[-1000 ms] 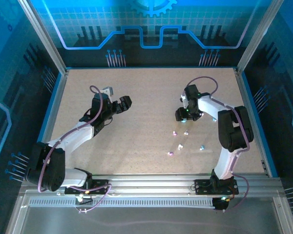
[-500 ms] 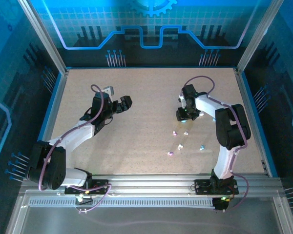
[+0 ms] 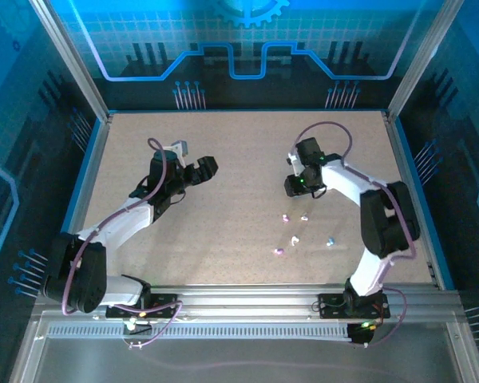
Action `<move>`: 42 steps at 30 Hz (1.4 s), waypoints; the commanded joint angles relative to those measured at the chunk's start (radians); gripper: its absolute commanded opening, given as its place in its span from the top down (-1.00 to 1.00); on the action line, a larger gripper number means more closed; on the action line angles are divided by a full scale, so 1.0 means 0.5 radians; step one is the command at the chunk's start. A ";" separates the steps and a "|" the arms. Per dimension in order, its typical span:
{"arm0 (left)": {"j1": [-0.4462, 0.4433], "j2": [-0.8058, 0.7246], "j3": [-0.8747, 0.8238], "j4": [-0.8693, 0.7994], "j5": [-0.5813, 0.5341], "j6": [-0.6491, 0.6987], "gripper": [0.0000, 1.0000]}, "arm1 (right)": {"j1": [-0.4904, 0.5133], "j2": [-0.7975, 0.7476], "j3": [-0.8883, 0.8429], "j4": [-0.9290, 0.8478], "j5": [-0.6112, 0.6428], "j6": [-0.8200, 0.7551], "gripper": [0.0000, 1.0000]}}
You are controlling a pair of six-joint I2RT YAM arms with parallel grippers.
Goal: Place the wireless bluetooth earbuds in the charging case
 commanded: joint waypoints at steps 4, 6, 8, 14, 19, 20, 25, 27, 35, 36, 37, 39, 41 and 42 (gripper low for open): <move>-0.110 0.010 0.193 0.103 0.312 -0.167 -0.78 | 0.189 -0.555 -0.281 0.591 -0.397 -0.290 0.16; -0.163 0.045 0.260 0.117 0.372 -0.178 -0.73 | 0.222 -0.677 -0.389 0.797 -0.543 -0.410 0.16; -0.232 0.083 0.344 0.121 0.431 -0.174 -0.71 | 0.257 -0.768 -0.459 0.950 -0.624 -0.505 0.16; -0.403 0.201 0.548 0.022 0.607 -0.009 -0.61 | 0.332 -0.851 -0.463 1.039 -0.713 -0.715 0.16; -0.476 0.254 0.654 -0.132 0.637 0.096 -0.50 | 0.355 -0.873 -0.468 1.094 -0.703 -0.745 0.16; -0.490 0.261 0.668 -0.153 0.640 0.117 -0.48 | 0.357 -0.879 -0.473 1.100 -0.702 -0.749 0.16; -0.519 0.295 0.727 -0.255 0.621 0.154 -0.34 | 0.369 -0.897 -0.486 1.128 -0.709 -0.774 0.14; -0.526 0.310 0.745 -0.273 0.605 0.152 -0.24 | 0.373 -0.900 -0.488 1.129 -0.710 -0.783 0.14; -0.534 0.332 0.807 -0.381 0.567 0.151 0.15 | 0.385 -0.932 -0.485 1.197 -0.630 -0.792 0.13; -0.534 0.329 0.813 -0.397 0.559 0.151 0.17 | 0.385 -0.940 -0.483 1.201 -0.621 -0.801 0.13; -0.535 0.323 0.817 -0.403 0.556 0.155 0.26 | 0.387 -0.945 -0.477 1.198 -0.620 -0.809 0.13; -0.532 0.320 0.828 -0.430 0.527 0.143 0.39 | 0.389 -0.949 -0.461 1.183 -0.610 -0.828 0.11; -0.535 0.302 0.834 -0.436 0.481 0.112 0.60 | 0.392 -0.963 -0.457 1.185 -0.577 -0.829 0.05; -0.533 0.285 0.827 -0.430 0.438 0.072 0.68 | 0.393 -0.976 -0.465 1.207 -0.539 -0.818 -0.01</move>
